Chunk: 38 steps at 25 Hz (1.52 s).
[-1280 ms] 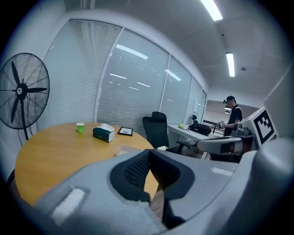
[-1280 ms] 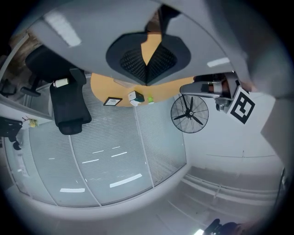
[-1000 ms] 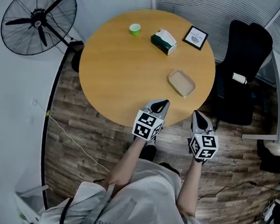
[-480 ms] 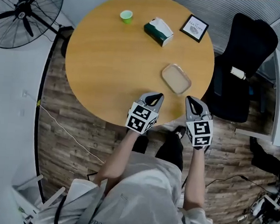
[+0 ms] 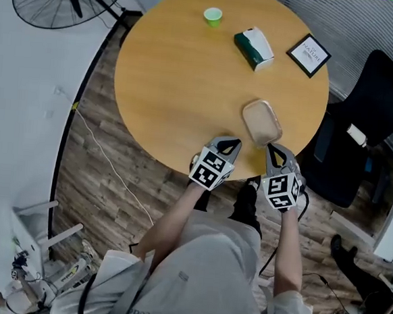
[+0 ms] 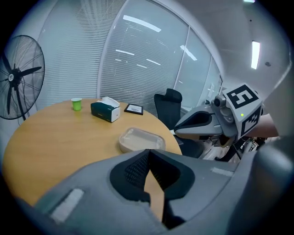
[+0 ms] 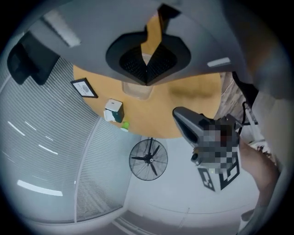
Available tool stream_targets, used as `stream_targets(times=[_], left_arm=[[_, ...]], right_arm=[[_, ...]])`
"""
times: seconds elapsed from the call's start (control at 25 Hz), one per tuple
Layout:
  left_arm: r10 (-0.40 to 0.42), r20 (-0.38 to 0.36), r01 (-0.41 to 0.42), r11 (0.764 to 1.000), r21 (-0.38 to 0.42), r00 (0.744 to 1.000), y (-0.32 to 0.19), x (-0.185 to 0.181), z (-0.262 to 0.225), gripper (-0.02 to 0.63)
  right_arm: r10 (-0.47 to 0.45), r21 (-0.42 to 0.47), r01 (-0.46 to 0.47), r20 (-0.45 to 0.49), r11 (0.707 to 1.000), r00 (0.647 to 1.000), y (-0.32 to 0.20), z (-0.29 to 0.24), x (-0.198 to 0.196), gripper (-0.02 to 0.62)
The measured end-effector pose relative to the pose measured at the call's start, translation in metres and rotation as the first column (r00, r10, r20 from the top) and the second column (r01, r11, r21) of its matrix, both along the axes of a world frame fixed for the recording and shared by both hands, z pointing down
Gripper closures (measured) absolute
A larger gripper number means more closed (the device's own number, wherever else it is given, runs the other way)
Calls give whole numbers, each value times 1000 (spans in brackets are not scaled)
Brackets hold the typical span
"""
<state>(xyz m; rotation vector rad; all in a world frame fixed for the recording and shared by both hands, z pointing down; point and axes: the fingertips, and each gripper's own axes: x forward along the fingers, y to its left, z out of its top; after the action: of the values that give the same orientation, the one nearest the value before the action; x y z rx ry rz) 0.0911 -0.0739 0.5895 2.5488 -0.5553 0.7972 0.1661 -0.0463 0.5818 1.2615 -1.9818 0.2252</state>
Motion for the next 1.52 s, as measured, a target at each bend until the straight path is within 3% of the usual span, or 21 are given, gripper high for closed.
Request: stream_targets(times=[0.12,0.28,0.44,0.52,0.84,1.0,1.16,1.28,1.52], left_arm=[[-14,30,14,1000,-8,999,6,5,14,600],[-19,71,20,1000,-16,997,12,13,31,600],[-36,85,39,999,-34,996,16,19,44,600],[-52,87,55,998,-35,995,16,21,45,600],[-131,90,135,990,-39,987,21,23,51,600],[-165,93,169,985,-29,982,25,18,48,600],[-187,93,190,981,-32,978,29,14,50,600],[-193,95,198,980,-38,976,31,9,53,600],[-190,93,195,980,-45,977,27,0,56,600]], right_arm=[[-148,-33,145,-94,989,985,8,27,-5,595],[-332,-72,324,-204,943,921,14,56,-12,595],[-442,-98,432,-261,897,858,20,73,-18,594],[-482,-109,472,-288,875,827,22,81,-21,552],[-575,-132,607,-523,783,628,18,112,-19,454],[-549,-92,619,-577,780,605,11,108,-23,486],[-535,-72,650,-638,757,553,5,103,-26,462],[-540,-73,641,-617,764,573,4,104,-30,513],[-564,-103,579,-414,809,714,8,105,-39,557]])
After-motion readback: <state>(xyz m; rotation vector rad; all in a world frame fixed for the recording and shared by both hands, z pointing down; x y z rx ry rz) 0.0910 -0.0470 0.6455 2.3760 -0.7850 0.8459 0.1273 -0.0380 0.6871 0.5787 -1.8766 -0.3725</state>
